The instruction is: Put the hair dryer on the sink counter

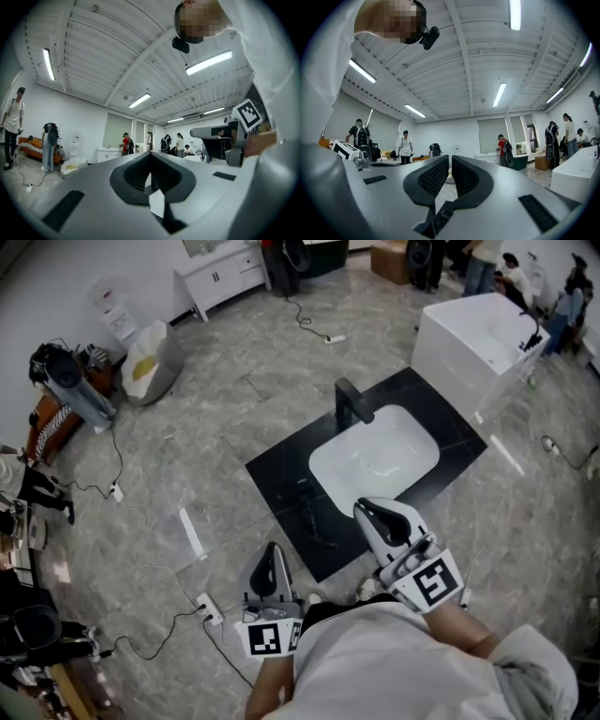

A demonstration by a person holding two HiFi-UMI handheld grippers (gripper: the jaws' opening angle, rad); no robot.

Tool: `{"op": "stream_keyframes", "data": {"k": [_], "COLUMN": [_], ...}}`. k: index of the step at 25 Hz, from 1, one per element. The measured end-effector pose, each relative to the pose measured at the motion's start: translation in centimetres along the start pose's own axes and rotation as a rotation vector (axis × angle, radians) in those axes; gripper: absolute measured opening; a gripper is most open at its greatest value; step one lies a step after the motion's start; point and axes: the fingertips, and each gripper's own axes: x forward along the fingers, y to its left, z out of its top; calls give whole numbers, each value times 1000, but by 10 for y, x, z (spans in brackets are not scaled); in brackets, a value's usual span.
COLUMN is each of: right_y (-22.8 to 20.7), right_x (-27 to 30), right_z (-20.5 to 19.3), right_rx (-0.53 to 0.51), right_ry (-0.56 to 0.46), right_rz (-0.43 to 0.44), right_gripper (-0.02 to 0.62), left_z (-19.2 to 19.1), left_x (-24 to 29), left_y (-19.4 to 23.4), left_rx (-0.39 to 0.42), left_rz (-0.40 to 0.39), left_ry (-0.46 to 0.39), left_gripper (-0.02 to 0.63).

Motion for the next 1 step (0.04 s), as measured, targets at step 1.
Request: {"op": "stream_keyframes", "data": {"k": [1], "right_y": [0], "right_x": [0], "right_z": [0], "right_rx": [-2], "right_ry": [2], "right_rz": [0], "right_gripper": [44], "left_z": [-1], "left_x": [0], "left_y": [0], "left_rx": [-6], "left_rz": [-1], "left_ry": [2], "left_gripper": [2]}}
